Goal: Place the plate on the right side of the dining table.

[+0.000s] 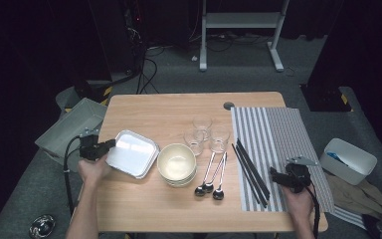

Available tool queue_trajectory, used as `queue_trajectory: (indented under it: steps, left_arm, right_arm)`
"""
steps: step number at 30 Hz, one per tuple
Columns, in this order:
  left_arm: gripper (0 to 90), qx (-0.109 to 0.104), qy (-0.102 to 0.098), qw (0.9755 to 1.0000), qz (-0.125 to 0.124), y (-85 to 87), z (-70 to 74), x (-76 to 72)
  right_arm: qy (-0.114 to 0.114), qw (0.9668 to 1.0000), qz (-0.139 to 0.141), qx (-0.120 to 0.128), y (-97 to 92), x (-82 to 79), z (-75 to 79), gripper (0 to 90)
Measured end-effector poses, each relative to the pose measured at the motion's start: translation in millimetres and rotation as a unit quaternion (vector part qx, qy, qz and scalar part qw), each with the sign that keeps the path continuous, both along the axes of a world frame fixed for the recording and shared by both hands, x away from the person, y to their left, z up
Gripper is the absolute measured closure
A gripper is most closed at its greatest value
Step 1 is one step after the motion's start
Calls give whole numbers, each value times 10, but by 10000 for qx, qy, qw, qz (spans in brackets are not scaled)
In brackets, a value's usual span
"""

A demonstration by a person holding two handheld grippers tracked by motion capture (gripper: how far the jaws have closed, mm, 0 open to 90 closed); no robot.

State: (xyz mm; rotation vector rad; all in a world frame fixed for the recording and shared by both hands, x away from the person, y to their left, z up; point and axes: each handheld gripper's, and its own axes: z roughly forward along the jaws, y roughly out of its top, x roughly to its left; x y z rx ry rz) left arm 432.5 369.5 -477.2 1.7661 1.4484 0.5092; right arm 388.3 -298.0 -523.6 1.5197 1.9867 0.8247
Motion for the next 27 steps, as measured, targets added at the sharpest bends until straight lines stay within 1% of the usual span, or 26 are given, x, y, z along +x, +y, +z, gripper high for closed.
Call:
queue_trajectory:
  steps: [7, 11, 15, 23, 27]
  left_arm:
    - [886, -42, -4, 10000, 9, -3, 16, 1]
    - [887, -23, -1, 10000, -26, -9, 24, 0]
    - [887, -106, -32, 9999, -8, -12, 41, -10]
    - [887, -206, -77, 9998, 11, -1, 100, -31]
    - [887, -202, -92, 9998, -4, -7, 128, -39]
  right_arm:
    - [0, 10000, 1, 1, 0, 0, 0, 229]
    - [1, 10000, 1, 2, 0, 0, 0, 229]
    - [0, 10000, 1, 2, -1, 0, 0, 229]
    - [-2, 10000, 4, 0, -1, 0, 0, 230]
    - [-2, 10000, 7, 0, -1, 0, 0, 231]
